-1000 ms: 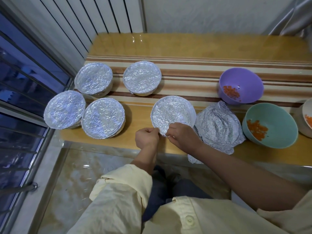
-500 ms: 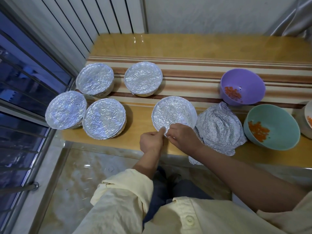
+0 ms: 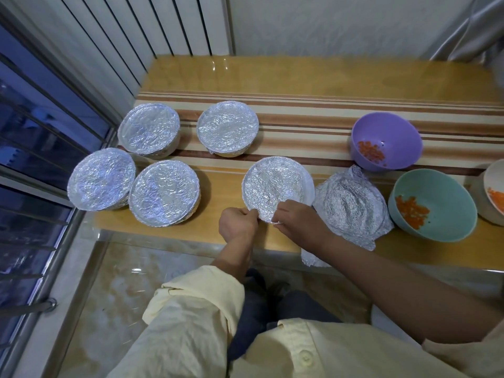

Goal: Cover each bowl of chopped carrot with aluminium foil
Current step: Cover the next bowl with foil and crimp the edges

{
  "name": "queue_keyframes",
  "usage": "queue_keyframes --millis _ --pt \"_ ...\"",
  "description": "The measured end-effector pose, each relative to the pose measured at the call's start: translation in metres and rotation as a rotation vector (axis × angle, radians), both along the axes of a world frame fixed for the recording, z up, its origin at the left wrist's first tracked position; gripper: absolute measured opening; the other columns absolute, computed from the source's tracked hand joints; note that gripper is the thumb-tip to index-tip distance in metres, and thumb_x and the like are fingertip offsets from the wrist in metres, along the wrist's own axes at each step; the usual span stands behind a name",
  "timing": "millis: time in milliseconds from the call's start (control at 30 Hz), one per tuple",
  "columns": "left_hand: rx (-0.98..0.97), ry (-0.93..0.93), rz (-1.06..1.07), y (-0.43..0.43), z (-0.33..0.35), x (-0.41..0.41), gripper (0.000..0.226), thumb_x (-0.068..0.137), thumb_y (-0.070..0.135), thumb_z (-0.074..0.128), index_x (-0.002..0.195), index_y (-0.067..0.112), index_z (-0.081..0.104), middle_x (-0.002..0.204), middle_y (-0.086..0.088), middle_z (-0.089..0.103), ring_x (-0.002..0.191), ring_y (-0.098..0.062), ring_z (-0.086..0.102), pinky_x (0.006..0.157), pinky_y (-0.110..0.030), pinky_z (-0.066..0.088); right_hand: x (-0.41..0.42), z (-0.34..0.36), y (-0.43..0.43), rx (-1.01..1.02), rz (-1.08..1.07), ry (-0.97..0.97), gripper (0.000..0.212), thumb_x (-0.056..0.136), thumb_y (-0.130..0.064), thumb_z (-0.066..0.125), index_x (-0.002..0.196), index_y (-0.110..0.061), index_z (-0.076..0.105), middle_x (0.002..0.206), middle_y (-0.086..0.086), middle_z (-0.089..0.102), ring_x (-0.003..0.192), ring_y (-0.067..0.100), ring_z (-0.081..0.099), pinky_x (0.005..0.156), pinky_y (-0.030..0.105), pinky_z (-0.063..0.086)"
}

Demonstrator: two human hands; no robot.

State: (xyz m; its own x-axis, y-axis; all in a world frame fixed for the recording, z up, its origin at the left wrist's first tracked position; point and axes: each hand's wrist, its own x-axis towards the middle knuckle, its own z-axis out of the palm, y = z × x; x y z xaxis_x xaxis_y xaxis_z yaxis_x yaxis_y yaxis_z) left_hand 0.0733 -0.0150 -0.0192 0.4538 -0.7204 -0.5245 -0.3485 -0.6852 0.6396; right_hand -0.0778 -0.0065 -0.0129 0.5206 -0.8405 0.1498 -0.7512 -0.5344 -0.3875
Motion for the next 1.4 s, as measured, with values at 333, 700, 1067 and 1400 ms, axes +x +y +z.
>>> queue_keyframes --millis 333,700,1067,1400 --pt "0.001 0.111 0.089 0.013 -0.01 -0.008 0.032 0.07 0.041 0.071 0.063 0.01 0.076 0.067 -0.012 0.073 0.073 -0.033 0.073 0.078 -0.041 0.06 0.007 -0.002 0.0 -0.056 0.031 -0.009 0.02 0.066 0.0 0.079 0.061 -0.01 0.062 0.062 0.003 0.053 0.056 0.02 0.053 0.045 0.025 0.039" --pt "0.039 0.231 0.132 0.011 -0.017 -0.006 0.032 0.05 0.045 0.069 0.046 0.013 0.069 0.068 -0.015 0.073 0.077 -0.038 0.073 0.08 -0.05 0.061 0.007 -0.002 0.002 -0.046 0.022 -0.026 0.019 0.066 0.0 0.078 0.061 -0.008 0.062 0.062 0.005 0.053 0.055 0.022 0.053 0.044 0.026 0.039" --pt "0.018 0.194 0.082 0.011 -0.009 -0.008 0.036 0.055 0.042 0.06 0.061 0.009 0.073 0.067 -0.013 0.073 0.074 -0.035 0.073 0.078 -0.046 0.061 0.013 -0.005 -0.002 0.02 0.002 -0.047 0.014 0.067 -0.001 0.076 0.066 -0.008 0.064 0.064 0.005 0.054 0.058 0.025 0.055 0.045 0.029 0.043" --pt "0.034 0.116 -0.019 -0.003 -0.01 0.009 0.038 0.054 0.041 0.061 0.058 0.004 0.071 0.066 -0.017 0.072 0.07 -0.037 0.072 0.072 -0.05 0.061 0.003 0.001 0.0 -0.049 0.041 0.056 0.025 0.056 -0.003 0.085 0.06 -0.012 0.063 0.062 0.001 0.056 0.056 0.02 0.056 0.046 0.02 0.032"
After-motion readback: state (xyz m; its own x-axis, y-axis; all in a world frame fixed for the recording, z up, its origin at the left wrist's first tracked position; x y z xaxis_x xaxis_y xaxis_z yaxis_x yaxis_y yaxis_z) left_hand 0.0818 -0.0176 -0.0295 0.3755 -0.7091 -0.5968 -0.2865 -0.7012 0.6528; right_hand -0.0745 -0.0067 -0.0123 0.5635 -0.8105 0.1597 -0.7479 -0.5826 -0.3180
